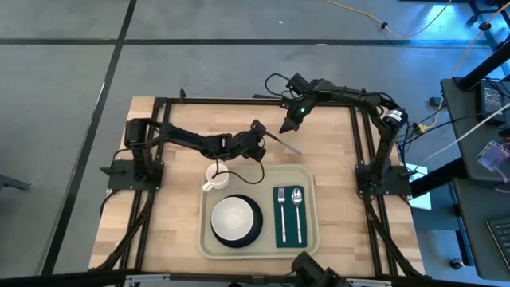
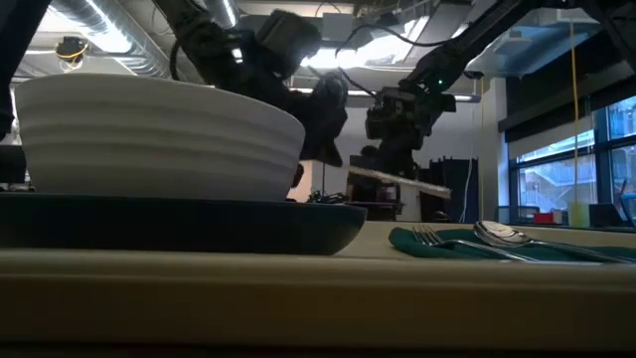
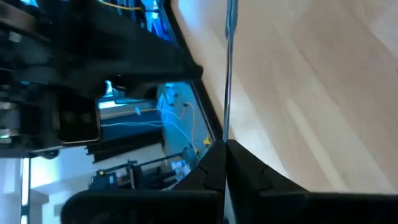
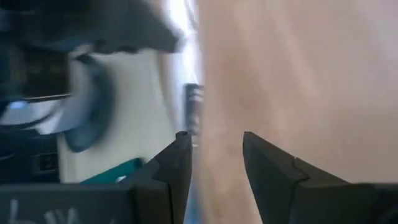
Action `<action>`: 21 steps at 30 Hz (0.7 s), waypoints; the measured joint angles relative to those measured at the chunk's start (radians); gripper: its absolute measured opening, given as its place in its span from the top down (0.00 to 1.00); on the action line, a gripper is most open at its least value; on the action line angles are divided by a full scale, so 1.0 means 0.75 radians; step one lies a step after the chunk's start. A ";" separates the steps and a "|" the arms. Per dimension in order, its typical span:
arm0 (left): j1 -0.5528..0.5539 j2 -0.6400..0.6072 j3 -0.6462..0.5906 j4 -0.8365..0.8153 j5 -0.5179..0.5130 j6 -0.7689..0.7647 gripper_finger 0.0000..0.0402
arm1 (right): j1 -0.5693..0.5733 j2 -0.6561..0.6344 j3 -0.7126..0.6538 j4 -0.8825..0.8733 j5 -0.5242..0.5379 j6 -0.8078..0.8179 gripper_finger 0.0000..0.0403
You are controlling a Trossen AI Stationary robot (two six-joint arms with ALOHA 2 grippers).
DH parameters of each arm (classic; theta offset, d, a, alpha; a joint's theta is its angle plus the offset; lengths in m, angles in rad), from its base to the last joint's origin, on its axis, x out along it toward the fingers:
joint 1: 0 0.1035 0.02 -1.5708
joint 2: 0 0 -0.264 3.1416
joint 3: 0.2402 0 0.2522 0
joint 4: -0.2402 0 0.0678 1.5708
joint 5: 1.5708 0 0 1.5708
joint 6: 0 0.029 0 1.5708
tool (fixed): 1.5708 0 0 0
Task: Set up tray
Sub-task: Put the silver knife on the green napkin between the silver fork and spoon
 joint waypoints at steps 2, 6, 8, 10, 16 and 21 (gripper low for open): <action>-0.011 -0.033 0.000 -0.027 0.003 -0.006 1.00 | -0.004 -0.031 0.000 0.002 0.074 -0.029 0.64; -0.029 -0.104 0.000 -0.068 0.032 -0.043 1.00 | 0.017 -0.146 0.001 0.012 0.298 -0.073 0.64; -0.040 -0.134 0.000 -0.081 0.032 -0.045 1.00 | 0.039 -0.213 0.001 0.010 0.365 -0.067 0.64; -0.053 -0.149 0.001 -0.079 0.033 -0.041 1.00 | 0.068 -0.285 0.002 -0.003 0.431 -0.021 0.64; -0.090 -0.159 0.001 -0.085 0.072 0.025 1.00 | 0.209 -0.462 0.003 -0.124 0.693 0.199 0.64; -0.129 -0.159 0.000 -0.005 0.116 0.067 1.00 | 0.401 -0.533 0.003 -0.247 0.849 0.383 0.64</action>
